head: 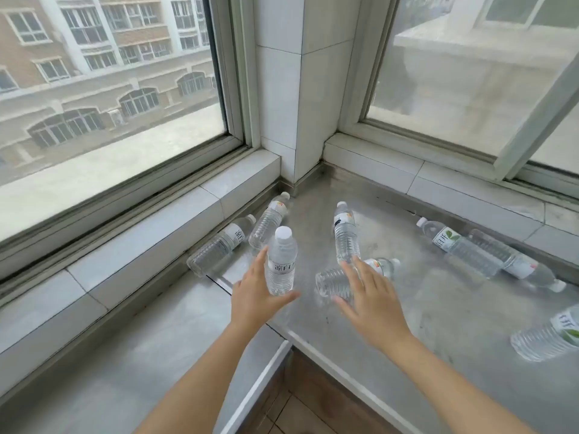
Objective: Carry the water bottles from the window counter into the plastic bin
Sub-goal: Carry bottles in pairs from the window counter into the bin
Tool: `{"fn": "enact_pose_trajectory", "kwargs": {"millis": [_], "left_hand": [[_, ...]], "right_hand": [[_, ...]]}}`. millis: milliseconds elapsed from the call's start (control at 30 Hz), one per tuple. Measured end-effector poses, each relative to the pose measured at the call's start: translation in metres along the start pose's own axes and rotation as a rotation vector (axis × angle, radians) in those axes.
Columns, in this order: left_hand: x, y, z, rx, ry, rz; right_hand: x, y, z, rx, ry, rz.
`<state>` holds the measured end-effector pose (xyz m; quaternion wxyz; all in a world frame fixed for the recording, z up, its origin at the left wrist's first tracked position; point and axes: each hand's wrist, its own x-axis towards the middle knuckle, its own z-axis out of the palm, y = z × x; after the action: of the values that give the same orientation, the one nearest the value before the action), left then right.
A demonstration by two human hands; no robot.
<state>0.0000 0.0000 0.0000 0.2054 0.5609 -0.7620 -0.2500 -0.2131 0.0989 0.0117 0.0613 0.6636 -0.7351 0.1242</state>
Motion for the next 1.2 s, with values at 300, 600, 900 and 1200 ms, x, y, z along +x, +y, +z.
{"fn": "enact_pose_trajectory", "kwargs": {"millis": [300,600,900,1200], "left_hand": [[0.034,-0.004,0.04,-0.587,0.001,-0.192],[0.034,0.003,0.019,-0.664,0.003,-0.323],[0.028,-0.007,0.003,-0.723,-0.042,-0.434],[0.021,-0.023,-0.017,-0.723,-0.026,-0.445]], "right_hand": [[0.014,0.027,0.03,0.054,-0.023,0.118],[0.031,0.024,0.065,0.583,-0.091,0.874],[0.081,0.018,0.093,1.067,0.073,1.476],[0.092,0.018,0.092,1.127,0.225,1.675]]}}
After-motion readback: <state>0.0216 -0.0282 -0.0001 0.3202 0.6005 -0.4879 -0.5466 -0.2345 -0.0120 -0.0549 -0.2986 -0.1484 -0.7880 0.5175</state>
